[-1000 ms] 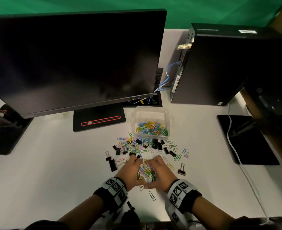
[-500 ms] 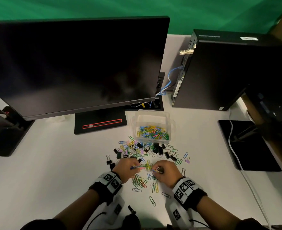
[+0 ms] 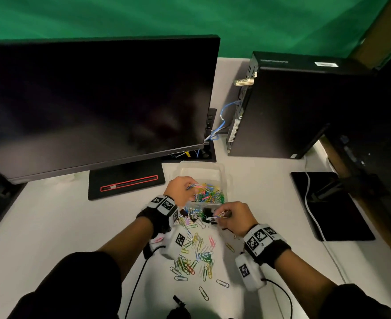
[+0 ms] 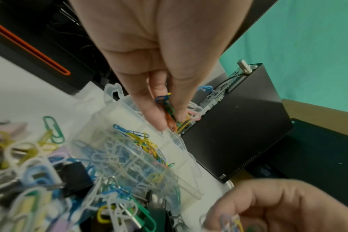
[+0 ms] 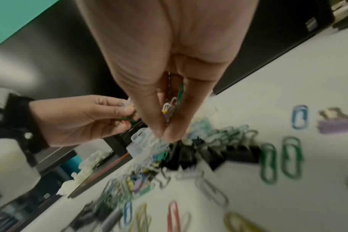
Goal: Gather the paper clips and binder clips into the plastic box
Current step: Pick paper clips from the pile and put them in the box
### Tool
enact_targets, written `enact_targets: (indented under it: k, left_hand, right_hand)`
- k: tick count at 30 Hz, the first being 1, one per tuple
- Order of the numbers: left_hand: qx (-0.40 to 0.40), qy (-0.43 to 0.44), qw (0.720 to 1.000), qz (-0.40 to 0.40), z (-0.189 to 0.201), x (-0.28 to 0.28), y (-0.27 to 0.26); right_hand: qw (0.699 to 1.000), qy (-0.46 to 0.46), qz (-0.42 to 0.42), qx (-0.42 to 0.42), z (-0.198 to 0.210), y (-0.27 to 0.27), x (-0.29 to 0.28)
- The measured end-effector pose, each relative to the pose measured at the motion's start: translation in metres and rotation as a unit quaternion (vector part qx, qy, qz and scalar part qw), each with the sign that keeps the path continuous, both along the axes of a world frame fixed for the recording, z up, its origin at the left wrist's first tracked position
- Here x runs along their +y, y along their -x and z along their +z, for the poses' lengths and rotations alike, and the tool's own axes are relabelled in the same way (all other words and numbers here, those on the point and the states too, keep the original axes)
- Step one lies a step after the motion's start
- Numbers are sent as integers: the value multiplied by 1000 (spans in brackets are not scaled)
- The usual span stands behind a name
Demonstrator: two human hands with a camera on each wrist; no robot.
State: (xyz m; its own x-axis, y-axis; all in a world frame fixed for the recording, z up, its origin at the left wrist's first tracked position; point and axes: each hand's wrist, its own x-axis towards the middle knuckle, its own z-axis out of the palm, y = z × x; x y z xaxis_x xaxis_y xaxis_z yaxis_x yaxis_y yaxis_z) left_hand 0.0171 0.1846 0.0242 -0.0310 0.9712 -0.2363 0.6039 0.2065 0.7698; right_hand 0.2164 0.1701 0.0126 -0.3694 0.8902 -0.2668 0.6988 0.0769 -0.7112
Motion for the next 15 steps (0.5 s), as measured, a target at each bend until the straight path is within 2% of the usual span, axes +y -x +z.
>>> enact_targets:
  k: [4,9,11,13,15]
  left_hand:
    - [39,-4,999,-19,-8,14,-6]
    - [124,-8,987,-98,-19,14,-12]
    - [158,-17,974,-161,-26,12,-12]
    - [226,-11,950,-215,-30,10,-10]
    - [307,-9,923,-231,-28,6,-7]
  right_hand:
    - [999,-27,-37,17,11,9,26]
    - [995,-52,-72,40,10,20,48]
    - [997,-65,-48,20,8,26,50]
    - [998,-65,-5,-8,5,31,51]
    - [995,-58,66,-50,0,35,49]
